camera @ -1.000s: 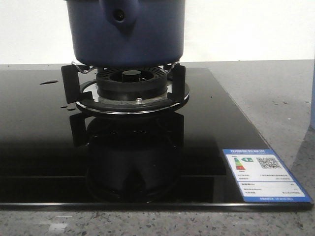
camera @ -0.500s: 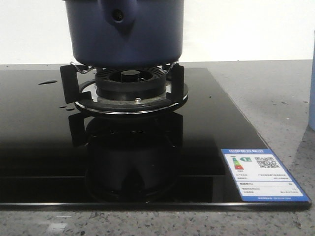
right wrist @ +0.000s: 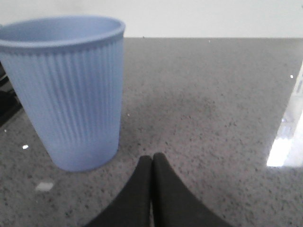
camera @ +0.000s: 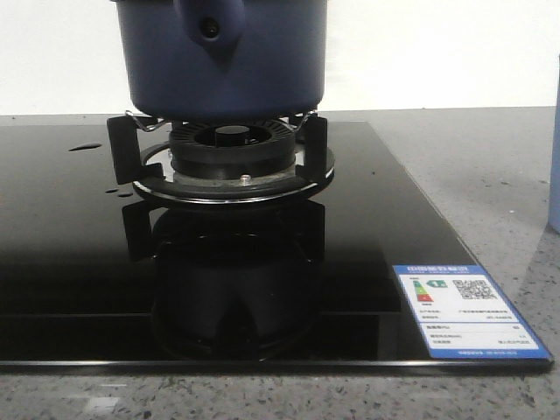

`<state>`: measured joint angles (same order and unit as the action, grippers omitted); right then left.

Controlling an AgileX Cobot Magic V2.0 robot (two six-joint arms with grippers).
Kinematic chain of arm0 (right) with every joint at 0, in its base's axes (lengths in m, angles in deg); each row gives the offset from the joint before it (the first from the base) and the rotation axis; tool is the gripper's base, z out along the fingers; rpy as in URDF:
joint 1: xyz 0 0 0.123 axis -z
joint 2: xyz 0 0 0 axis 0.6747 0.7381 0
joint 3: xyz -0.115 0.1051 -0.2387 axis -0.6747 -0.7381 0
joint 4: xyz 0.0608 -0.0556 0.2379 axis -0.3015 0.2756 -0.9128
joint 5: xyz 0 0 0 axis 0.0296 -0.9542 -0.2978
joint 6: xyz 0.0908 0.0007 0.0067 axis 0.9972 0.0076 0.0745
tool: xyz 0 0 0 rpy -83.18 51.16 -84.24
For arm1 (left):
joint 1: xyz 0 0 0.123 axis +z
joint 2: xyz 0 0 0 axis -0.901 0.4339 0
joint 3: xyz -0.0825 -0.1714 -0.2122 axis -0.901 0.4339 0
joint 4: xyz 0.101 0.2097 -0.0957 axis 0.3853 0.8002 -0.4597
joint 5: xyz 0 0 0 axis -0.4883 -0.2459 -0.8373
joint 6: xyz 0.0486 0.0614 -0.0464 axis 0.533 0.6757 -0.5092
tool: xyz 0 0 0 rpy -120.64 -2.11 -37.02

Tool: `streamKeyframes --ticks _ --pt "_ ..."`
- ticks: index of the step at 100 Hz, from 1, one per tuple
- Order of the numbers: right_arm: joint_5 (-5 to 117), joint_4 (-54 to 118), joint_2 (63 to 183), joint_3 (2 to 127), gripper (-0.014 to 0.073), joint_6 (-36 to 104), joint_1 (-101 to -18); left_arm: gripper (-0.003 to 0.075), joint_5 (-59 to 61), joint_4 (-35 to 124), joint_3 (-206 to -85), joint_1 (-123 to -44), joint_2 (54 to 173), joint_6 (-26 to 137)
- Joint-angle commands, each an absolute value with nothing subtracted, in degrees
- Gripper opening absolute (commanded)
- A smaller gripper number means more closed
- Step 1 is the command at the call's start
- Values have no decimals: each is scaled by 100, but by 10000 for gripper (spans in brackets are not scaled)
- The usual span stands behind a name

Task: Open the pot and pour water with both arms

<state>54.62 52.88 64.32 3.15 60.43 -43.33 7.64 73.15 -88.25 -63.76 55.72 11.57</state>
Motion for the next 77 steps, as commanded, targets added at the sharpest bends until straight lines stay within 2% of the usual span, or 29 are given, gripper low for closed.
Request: streamKeyframes --ticks 1,9,77 --pt "5417 5307 6305 165 -67 6065 -4296 -19 513 7320 -8632 -6377 5421 1089" --pt "5044 5307 6305 165 -67 6065 -4296 -19 513 7320 -8632 -6377 5421 1089" --pt "5042 5307 6305 165 -67 6055 -4296 -19 513 7320 -8632 -6377 5421 1089"
